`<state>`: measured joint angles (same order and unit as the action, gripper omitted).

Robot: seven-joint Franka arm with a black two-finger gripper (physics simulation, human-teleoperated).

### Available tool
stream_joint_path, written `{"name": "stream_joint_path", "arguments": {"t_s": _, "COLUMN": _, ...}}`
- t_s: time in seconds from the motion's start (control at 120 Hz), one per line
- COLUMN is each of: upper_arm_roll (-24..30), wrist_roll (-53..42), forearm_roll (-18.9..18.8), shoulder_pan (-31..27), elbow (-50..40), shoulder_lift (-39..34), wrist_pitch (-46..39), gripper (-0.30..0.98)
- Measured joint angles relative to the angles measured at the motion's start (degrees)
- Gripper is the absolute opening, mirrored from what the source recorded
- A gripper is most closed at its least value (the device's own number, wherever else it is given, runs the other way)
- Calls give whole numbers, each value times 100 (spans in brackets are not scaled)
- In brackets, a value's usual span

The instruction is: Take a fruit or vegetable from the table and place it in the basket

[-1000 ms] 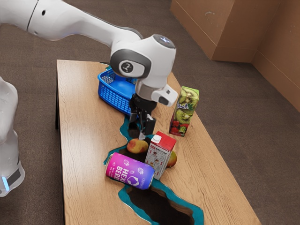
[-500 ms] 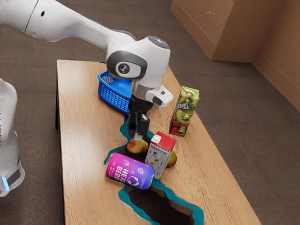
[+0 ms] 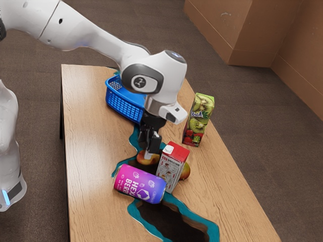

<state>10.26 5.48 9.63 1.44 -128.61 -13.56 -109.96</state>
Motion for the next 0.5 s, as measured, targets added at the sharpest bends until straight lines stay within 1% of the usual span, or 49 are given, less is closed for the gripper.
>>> {"name": "stream_joint_path", "arguments": {"t_s": 0.15, "upper_arm_roll": 30, "wrist_roll": -70, "forearm_roll": 58, "shoulder_pan": -22, "elbow": -12, "shoulder_lift": 93, "wrist_pitch": -101, "gripper": 69}}
{"name": "stream_joint_path", "arguments": {"t_s": 0.292, "upper_arm_roll": 37, "wrist_roll": -122, "forearm_roll": 78, "shoulder_pan": -22, "elbow": -19, "shoulder_lift": 144, "wrist_pitch": -175, "gripper": 65}}
{"name": "stream_joint_path", "arguments": {"t_s": 0.5, "upper_arm_roll": 30, "wrist_roll": -179, "forearm_roll": 90, "shoulder_pan": -132, "elbow": -84, "shoulder_lift": 170, "wrist_pitch": -234, "gripper": 63}}
